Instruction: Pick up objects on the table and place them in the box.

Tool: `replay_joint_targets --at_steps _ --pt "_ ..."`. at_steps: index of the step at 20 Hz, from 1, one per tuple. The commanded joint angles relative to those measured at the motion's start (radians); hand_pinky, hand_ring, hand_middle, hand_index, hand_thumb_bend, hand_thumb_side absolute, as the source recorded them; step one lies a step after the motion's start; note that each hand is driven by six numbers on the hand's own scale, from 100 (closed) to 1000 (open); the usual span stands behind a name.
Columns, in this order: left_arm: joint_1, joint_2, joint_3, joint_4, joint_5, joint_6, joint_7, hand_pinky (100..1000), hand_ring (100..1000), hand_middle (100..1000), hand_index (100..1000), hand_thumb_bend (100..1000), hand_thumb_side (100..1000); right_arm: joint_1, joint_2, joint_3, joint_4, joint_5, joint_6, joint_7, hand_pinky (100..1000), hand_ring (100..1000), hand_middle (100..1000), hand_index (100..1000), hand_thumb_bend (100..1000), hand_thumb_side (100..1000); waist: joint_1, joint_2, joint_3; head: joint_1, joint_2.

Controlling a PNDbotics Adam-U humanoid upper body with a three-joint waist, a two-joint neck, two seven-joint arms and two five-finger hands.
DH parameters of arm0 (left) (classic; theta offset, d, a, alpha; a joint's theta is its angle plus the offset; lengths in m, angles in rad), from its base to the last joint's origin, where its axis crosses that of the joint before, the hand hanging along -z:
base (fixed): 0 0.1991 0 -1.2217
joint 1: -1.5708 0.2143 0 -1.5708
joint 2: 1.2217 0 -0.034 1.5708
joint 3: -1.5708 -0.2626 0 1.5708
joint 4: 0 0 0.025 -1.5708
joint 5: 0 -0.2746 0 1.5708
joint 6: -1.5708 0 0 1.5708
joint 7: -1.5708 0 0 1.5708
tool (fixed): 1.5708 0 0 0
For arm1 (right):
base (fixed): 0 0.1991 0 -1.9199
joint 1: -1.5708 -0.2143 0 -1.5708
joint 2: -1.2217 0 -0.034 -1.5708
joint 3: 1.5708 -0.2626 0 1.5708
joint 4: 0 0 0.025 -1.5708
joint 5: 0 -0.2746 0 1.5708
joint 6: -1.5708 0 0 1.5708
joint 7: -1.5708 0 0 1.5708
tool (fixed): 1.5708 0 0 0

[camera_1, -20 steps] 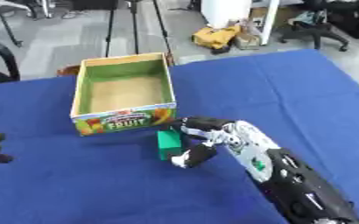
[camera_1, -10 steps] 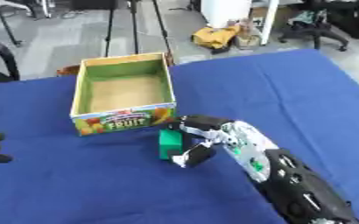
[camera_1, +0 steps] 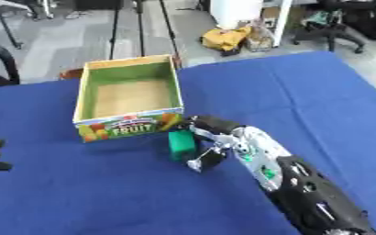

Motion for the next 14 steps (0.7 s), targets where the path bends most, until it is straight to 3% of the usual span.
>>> replay_joint_targets --at_steps 1,8,14 --pt "-0.008 0.007 0.001 -0.012 -0.001 -0.002 -0.003 663 852 569 762 663 854 -0.029 -0.055 0.000 -0.088 -0.034 0.004 0.004 592 418 202 938 100 100 -0.004 -0.018 -0.001 0.000 0.001" --pt "-0.011 0.012 0.002 -0.015 -0.001 -0.002 -0.003 662 851 568 762 666 850 -0.078 -0.150 -0.008 -0.198 -0.067 0.030 0.022 603 414 205 950 100 100 -0.013 -0.020 0.005 -0.004 -0.008" --pt "-0.018 0.024 -0.003 -0.017 0.006 -0.001 -0.006 661 849 569 762 672 835 -0.128 -0.181 -0.038 -0.105 -0.030 0.054 -0.005 614 413 220 957 100 100 -0.043 -0.035 0.065 -0.020 -0.015"
